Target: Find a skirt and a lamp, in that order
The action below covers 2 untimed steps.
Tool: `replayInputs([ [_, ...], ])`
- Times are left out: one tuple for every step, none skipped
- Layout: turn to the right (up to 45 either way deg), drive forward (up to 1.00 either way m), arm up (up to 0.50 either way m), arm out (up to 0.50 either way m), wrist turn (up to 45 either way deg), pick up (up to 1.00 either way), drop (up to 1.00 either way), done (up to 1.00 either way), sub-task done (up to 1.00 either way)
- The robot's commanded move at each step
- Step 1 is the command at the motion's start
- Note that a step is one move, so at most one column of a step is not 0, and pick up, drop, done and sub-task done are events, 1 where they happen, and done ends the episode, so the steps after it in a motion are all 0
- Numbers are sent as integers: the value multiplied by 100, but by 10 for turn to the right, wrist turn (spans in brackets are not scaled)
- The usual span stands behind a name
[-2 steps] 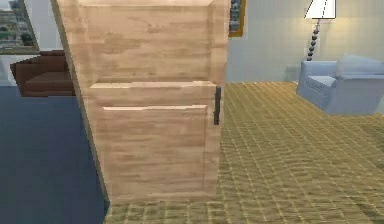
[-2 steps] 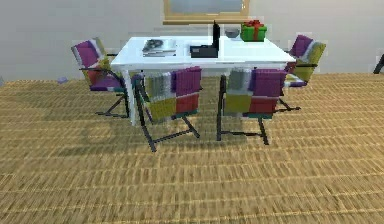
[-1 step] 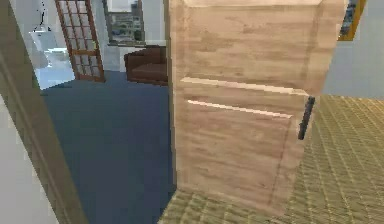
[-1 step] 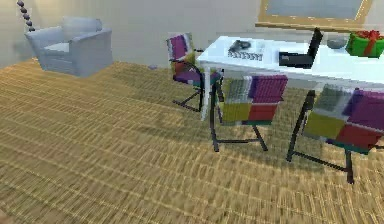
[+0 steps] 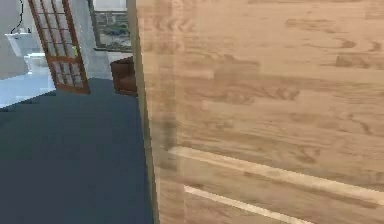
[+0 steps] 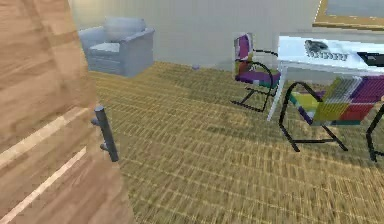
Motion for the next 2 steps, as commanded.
replayInputs([
  [-420,0,0,0,0,0,0,0,0],
  [0,100,0,0,0,0,0,0,0],
])
